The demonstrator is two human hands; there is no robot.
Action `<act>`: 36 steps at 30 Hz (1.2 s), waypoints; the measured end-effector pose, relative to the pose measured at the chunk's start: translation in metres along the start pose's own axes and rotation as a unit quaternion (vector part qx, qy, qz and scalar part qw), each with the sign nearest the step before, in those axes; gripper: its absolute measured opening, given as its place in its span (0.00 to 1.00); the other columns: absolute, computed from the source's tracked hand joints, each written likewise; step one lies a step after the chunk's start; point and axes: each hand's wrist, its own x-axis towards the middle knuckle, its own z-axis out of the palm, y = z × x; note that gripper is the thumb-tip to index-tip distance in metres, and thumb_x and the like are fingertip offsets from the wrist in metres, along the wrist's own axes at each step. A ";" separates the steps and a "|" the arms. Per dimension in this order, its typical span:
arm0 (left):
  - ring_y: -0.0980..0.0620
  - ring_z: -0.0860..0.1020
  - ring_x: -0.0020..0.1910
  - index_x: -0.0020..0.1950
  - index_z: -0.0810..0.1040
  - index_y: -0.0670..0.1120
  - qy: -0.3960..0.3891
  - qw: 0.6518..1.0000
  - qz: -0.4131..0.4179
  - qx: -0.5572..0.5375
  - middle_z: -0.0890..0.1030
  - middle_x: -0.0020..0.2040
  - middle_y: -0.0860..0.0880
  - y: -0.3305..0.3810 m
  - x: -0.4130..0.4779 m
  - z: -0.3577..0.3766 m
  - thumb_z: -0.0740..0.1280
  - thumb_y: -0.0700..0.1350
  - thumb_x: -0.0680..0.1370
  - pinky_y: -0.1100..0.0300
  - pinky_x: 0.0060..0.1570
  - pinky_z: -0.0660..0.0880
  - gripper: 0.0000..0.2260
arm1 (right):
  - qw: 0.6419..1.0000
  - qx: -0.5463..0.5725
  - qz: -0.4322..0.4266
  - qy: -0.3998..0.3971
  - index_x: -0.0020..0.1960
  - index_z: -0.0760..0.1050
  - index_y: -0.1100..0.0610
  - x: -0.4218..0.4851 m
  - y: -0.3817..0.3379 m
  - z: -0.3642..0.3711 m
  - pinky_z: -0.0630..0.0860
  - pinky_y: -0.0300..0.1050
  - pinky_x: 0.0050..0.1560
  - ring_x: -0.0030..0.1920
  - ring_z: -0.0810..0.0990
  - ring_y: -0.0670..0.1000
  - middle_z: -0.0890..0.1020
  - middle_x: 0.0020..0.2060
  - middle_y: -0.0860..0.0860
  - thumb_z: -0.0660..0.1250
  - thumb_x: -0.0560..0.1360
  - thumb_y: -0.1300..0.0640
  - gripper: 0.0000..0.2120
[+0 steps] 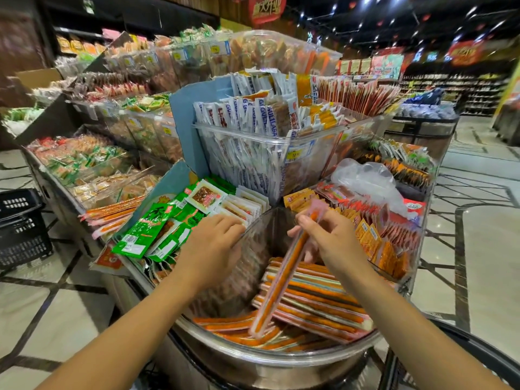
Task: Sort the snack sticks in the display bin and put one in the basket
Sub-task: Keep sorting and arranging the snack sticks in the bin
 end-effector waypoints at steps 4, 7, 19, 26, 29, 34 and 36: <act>0.50 0.77 0.49 0.54 0.81 0.48 -0.024 0.997 0.051 -0.047 0.82 0.50 0.51 0.033 0.001 -0.007 0.64 0.52 0.79 0.54 0.48 0.74 0.11 | 0.999 0.030 0.012 0.023 0.50 0.75 0.62 -0.001 -0.008 -0.006 0.75 0.46 0.27 0.23 0.77 0.54 0.86 0.39 0.58 0.59 0.85 0.54 0.13; 0.59 0.76 0.44 0.56 0.80 0.54 -0.119 0.978 -0.002 -0.168 0.81 0.45 0.57 0.055 -0.005 -0.011 0.58 0.63 0.80 0.60 0.45 0.73 0.18 | 0.998 0.048 0.012 0.033 0.51 0.75 0.64 0.000 -0.009 -0.011 0.72 0.43 0.23 0.21 0.76 0.52 0.86 0.37 0.59 0.54 0.86 0.51 0.19; 0.66 0.80 0.38 0.50 0.83 0.61 -0.278 0.879 -0.089 -0.377 0.81 0.37 0.67 0.055 -0.015 0.008 0.70 0.54 0.79 0.70 0.42 0.74 0.03 | 0.996 0.055 0.032 0.057 0.56 0.79 0.53 0.004 -0.001 -0.006 0.78 0.43 0.29 0.29 0.82 0.54 0.87 0.41 0.56 0.62 0.83 0.51 0.09; 0.58 0.83 0.41 0.46 0.84 0.59 -0.249 0.871 -0.126 -0.404 0.85 0.42 0.57 0.054 -0.016 0.008 0.69 0.57 0.78 0.50 0.49 0.80 0.05 | 0.992 -0.108 0.043 -0.056 0.47 0.81 0.63 -0.013 0.027 0.008 0.79 0.45 0.31 0.33 0.83 0.52 0.85 0.35 0.57 0.70 0.78 0.61 0.04; 0.57 0.83 0.37 0.45 0.85 0.52 -0.256 0.869 -0.143 -0.397 0.85 0.38 0.54 0.055 -0.016 0.008 0.74 0.55 0.75 0.49 0.47 0.82 0.07 | 0.991 -0.129 0.021 -0.022 0.46 0.81 0.60 -0.010 0.030 0.003 0.80 0.49 0.33 0.35 0.85 0.52 0.85 0.34 0.56 0.68 0.80 0.61 0.05; 0.56 0.84 0.39 0.45 0.84 0.47 -0.281 0.857 -0.146 -0.408 0.86 0.40 0.52 0.056 -0.017 0.011 0.74 0.48 0.76 0.53 0.47 0.83 0.05 | 0.988 -0.151 -0.004 0.011 0.43 0.82 0.56 -0.006 0.023 -0.008 0.81 0.44 0.32 0.35 0.85 0.51 0.85 0.33 0.53 0.70 0.79 0.57 0.06; 0.58 0.83 0.40 0.45 0.83 0.48 -0.267 0.867 -0.140 -0.398 0.85 0.40 0.53 0.056 -0.016 0.010 0.74 0.46 0.76 0.55 0.46 0.82 0.03 | 0.981 -0.192 0.000 0.025 0.40 0.80 0.54 -0.007 0.023 -0.010 0.80 0.44 0.33 0.35 0.84 0.50 0.84 0.32 0.51 0.71 0.78 0.53 0.09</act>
